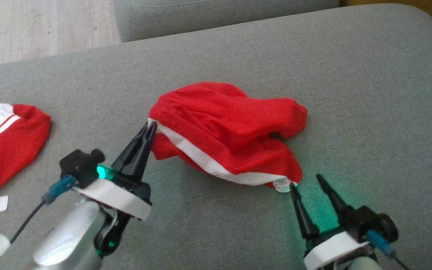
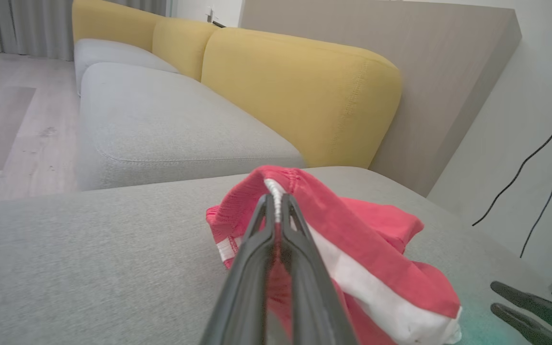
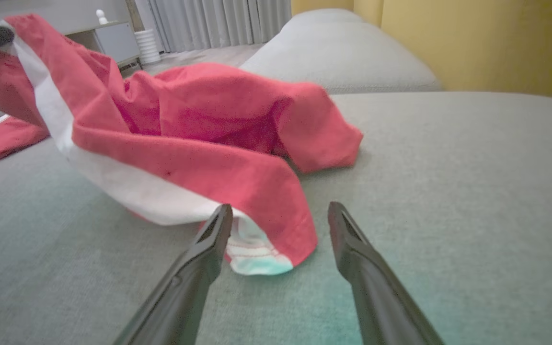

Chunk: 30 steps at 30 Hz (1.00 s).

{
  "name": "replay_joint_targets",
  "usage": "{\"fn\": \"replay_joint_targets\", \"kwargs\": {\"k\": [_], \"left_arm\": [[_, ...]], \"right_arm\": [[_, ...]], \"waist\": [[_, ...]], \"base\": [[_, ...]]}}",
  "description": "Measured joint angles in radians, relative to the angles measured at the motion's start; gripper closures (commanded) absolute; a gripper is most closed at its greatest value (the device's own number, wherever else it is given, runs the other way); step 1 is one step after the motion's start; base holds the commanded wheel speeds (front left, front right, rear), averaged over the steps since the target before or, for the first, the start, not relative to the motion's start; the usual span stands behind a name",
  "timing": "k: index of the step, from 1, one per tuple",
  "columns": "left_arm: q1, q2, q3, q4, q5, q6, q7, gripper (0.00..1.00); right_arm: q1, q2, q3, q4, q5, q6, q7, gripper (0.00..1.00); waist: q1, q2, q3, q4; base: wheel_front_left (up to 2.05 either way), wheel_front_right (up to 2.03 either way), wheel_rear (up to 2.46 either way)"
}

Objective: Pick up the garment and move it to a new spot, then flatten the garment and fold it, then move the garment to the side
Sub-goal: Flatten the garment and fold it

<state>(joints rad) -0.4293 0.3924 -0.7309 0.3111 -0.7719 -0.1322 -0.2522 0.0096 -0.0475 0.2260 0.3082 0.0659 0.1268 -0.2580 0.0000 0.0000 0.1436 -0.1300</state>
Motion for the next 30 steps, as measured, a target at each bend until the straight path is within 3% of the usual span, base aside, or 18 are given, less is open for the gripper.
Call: {"fn": "replay_joint_targets", "kwargs": {"k": [9,19,20,22,23,30], "left_arm": [[0.066,0.009,0.084,-0.049,0.043,0.000,0.000,1.00],[0.066,0.018,0.086,-0.072,0.053,0.000,0.000,1.00],[0.066,0.024,0.085,-0.073,0.053,0.000,0.000,1.00],[0.065,0.029,0.085,-0.073,0.053,0.000,0.000,1.00],[0.065,0.031,0.085,-0.073,0.053,0.000,0.000,1.00],[0.058,0.033,0.103,-0.094,0.077,0.000,0.000,1.00]], "right_arm": [[-0.005,0.000,0.064,0.116,-0.008,0.000,0.000,0.00],[-0.070,0.000,0.083,0.175,0.007,0.000,0.000,0.00],[-0.082,0.000,0.083,0.180,0.014,0.000,0.000,0.11],[-0.090,0.000,0.084,0.182,0.015,0.000,0.000,0.77],[-0.093,0.000,0.084,0.183,0.015,0.000,0.000,1.00],[-0.096,-0.001,0.023,0.097,-0.017,0.000,0.002,1.00]], "waist": [[0.0000,0.0000,0.002,0.010],[0.0000,0.0000,0.036,0.034],[0.0000,0.0000,0.044,0.038],[0.0001,0.0000,0.050,0.042],[0.0000,0.0000,0.052,0.044],[0.0000,0.0000,0.047,0.044]], "base": [[0.00,0.00,0.00],[0.00,0.00,0.00],[0.00,0.00,0.00],[0.00,0.00,0.00],[0.00,0.00,0.00],[0.00,0.00,0.00]]}}
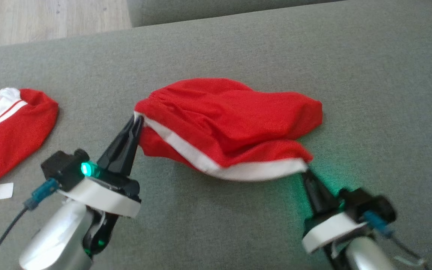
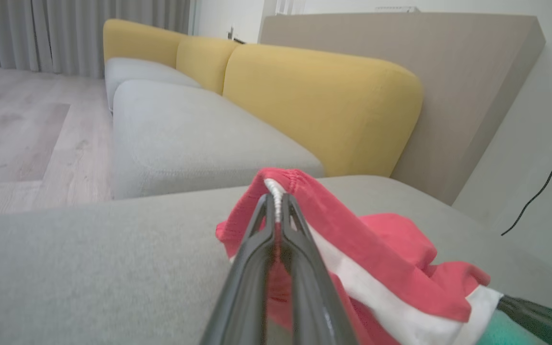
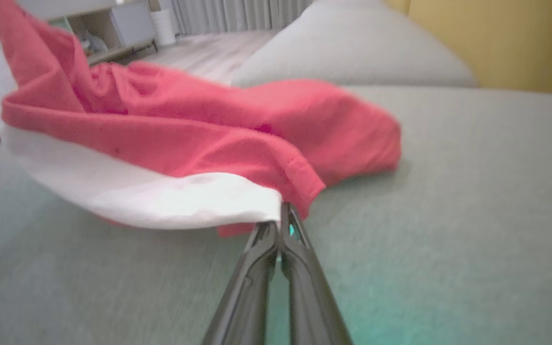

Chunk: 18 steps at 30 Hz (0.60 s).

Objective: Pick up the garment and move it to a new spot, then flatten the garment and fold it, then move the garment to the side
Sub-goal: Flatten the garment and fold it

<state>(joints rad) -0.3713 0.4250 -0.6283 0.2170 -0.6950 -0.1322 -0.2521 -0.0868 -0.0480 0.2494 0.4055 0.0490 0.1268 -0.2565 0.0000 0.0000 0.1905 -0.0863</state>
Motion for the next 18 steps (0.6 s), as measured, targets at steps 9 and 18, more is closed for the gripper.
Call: {"fn": "replay_joint_targets", "kwargs": {"k": [9,18], "left_arm": [[-0.191,0.020,-0.023,-0.124,-0.056,0.000,0.007,1.00],[-0.700,-0.061,-0.086,0.029,-0.102,0.000,0.012,1.00]], "right_arm": [[-0.169,-0.021,-0.122,-0.293,-0.092,0.000,0.001,1.00],[-0.759,-0.251,-0.200,-0.144,-0.129,0.000,0.000,1.00]], "waist": [[-0.0002,0.0000,-0.006,-0.038],[0.0003,0.0000,0.112,-0.051]], "base": [[0.00,0.00,0.00],[0.00,0.00,0.00]]}}
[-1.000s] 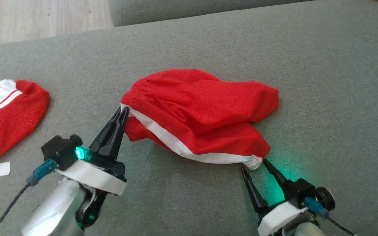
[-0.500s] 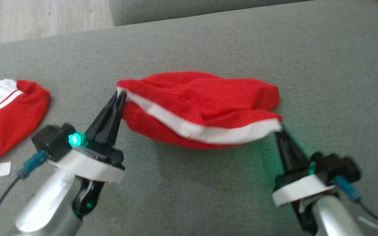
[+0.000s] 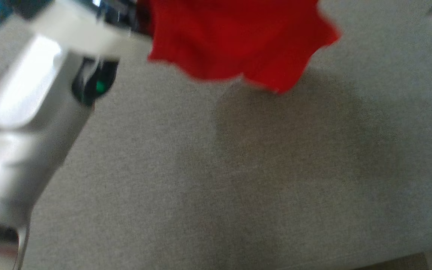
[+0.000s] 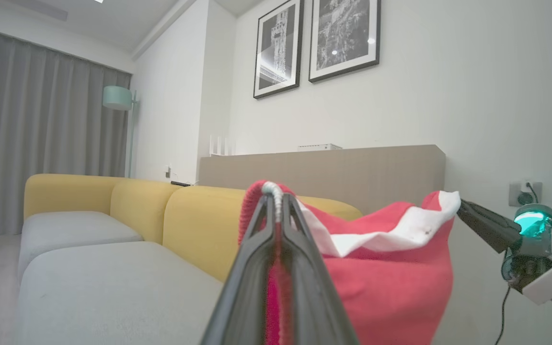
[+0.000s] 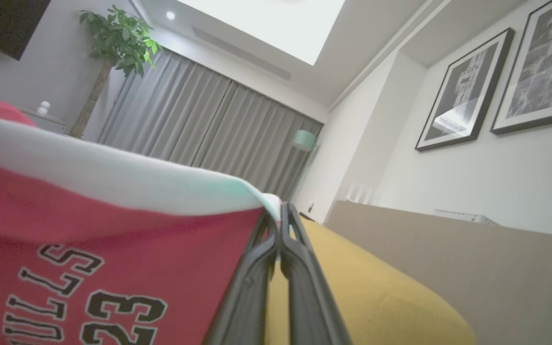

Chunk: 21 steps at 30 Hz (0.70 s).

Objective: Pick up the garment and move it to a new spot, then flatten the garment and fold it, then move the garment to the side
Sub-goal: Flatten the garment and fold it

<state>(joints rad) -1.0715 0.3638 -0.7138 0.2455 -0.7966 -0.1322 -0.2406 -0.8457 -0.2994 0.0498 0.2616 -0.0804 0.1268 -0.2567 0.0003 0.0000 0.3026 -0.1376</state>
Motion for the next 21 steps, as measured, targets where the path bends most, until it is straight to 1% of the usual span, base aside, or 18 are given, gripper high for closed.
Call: {"fn": "replay_joint_targets", "kwargs": {"k": [2,4,7,9,11,13,14,17,19,21], "left_arm": [[-0.075,-0.032,0.002,0.050,0.005,0.000,-0.012,1.00],[-0.124,-0.051,0.015,0.066,0.016,0.000,-0.015,1.00],[-0.140,-0.078,0.093,0.015,0.052,0.000,-0.017,1.00],[-0.120,-0.079,0.105,-0.036,0.060,0.000,-0.018,1.00],[-0.060,-0.073,0.100,-0.080,0.060,0.000,-0.018,1.00],[0.038,-0.058,0.098,-0.096,0.060,0.000,-0.018,1.00],[0.038,-0.058,0.098,-0.096,0.060,0.000,-0.018,1.00],[0.229,-0.030,0.090,-0.090,0.073,0.000,-0.017,1.00],[0.358,-0.031,0.090,-0.084,0.080,0.000,-0.017,1.00],[0.473,-0.044,0.101,-0.075,0.097,0.000,-0.017,1.00]], "right_arm": [[-0.082,-0.025,-0.020,0.015,-0.004,0.000,0.000,1.00],[-0.136,-0.040,-0.036,0.007,-0.018,0.000,0.000,1.00],[-0.166,-0.052,-0.058,-0.037,-0.035,0.000,-0.002,1.00],[-0.157,-0.056,-0.066,-0.069,-0.043,0.000,-0.002,1.00],[-0.118,-0.059,-0.053,-0.098,-0.044,0.000,-0.002,1.00],[-0.040,-0.063,-0.017,-0.109,-0.044,0.000,-0.003,1.00],[-0.040,-0.063,-0.017,-0.109,-0.044,0.000,-0.003,1.00],[0.128,-0.061,0.045,-0.096,-0.042,0.000,-0.003,1.00],[0.239,-0.058,0.065,-0.087,-0.033,0.000,-0.003,1.00],[0.330,-0.056,0.071,-0.086,-0.025,0.000,-0.003,1.00]], "waist": [[0.0001,0.0000,0.030,-0.001],[0.0001,0.0000,0.054,-0.003],[0.0001,0.0000,0.076,-0.009],[0.0000,0.0000,0.075,-0.015],[-0.0005,0.0000,0.066,-0.018],[-0.0005,0.0000,0.056,-0.022],[-0.0005,0.0000,0.056,-0.022],[-0.0004,0.0000,0.039,-0.024],[-0.0004,0.0000,0.028,-0.022],[-0.0005,0.0000,0.017,-0.019]], "base": [[0.00,0.00,0.00],[0.00,0.00,0.00],[0.00,0.00,0.00],[0.00,0.00,0.00],[0.00,0.00,0.00],[0.00,0.00,0.00],[0.00,0.00,0.00],[0.00,0.00,0.00],[0.00,0.00,0.00],[0.00,0.00,0.00]]}}
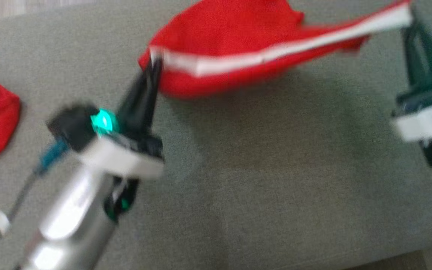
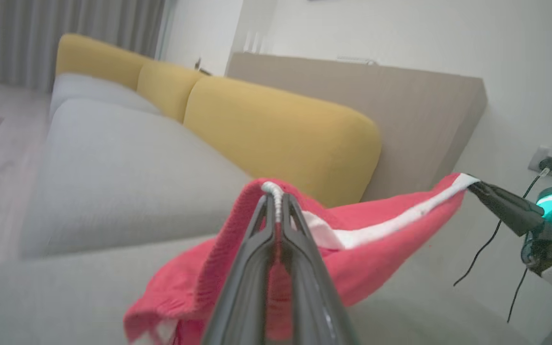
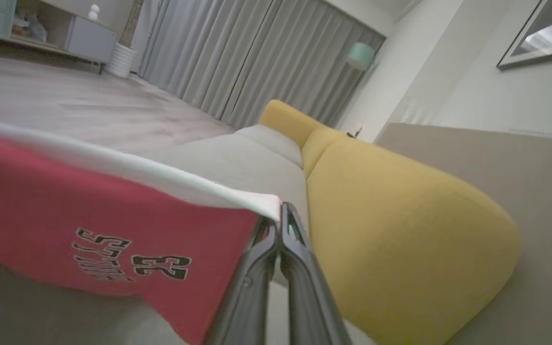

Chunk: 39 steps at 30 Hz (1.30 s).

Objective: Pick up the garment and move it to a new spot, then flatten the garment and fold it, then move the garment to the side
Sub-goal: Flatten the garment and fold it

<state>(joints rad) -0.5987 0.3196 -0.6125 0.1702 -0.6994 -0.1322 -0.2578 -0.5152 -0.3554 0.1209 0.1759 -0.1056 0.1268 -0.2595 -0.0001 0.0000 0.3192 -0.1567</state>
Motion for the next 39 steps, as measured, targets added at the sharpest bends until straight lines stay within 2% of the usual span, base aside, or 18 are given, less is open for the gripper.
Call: {"fn": "replay_joint_targets", "kwargs": {"k": [6,13,17,23,26,29,33,39], "left_arm": [[0.270,-0.044,0.059,0.022,0.090,0.000,0.000,1.00],[0.503,-0.113,0.123,0.021,0.191,0.000,0.001,1.00],[0.591,-0.120,0.163,-0.022,0.208,0.004,0.001,1.00],[0.679,-0.122,0.161,-0.071,0.207,0.009,0.008,1.00],[0.645,-0.144,0.160,-0.082,0.197,0.010,0.030,1.00],[0.554,-0.178,0.152,-0.067,0.197,0.020,0.070,1.00],[0.392,-0.223,0.154,-0.020,0.190,0.050,0.094,1.00],[0.215,-0.257,0.153,0.090,0.187,0.080,0.098,1.00]], "right_arm": [[0.212,0.026,-0.003,-0.031,-0.001,0.000,0.000,1.00],[0.449,0.086,-0.099,-0.103,-0.011,0.000,0.000,1.00],[0.543,0.104,-0.121,-0.155,-0.031,0.001,0.000,1.00],[0.623,0.122,-0.151,-0.197,-0.050,0.001,0.000,1.00],[0.597,0.118,-0.153,-0.176,-0.056,0.001,0.000,1.00],[0.523,0.080,-0.126,-0.115,-0.057,0.001,0.001,1.00],[0.349,0.016,-0.058,-0.009,-0.052,0.001,0.010,1.00],[0.058,-0.088,0.055,0.154,-0.025,0.001,0.042,1.00]], "waist": [[-0.0001,0.0000,-0.039,-0.002],[-0.0001,0.0000,-0.096,-0.011],[0.0001,0.0000,-0.121,-0.016],[0.0000,0.0000,-0.143,0.003],[-0.0001,0.0000,-0.140,0.021],[0.0002,0.0000,-0.121,0.043],[0.0004,0.0000,-0.077,0.074],[0.0005,0.0000,0.003,0.123]], "base": [[0.00,0.00,0.00],[0.00,0.00,0.00],[0.00,0.00,0.00],[0.00,0.00,0.00],[0.00,0.00,0.00],[0.00,0.00,0.00],[0.00,0.00,0.00],[0.00,0.00,0.00]]}}
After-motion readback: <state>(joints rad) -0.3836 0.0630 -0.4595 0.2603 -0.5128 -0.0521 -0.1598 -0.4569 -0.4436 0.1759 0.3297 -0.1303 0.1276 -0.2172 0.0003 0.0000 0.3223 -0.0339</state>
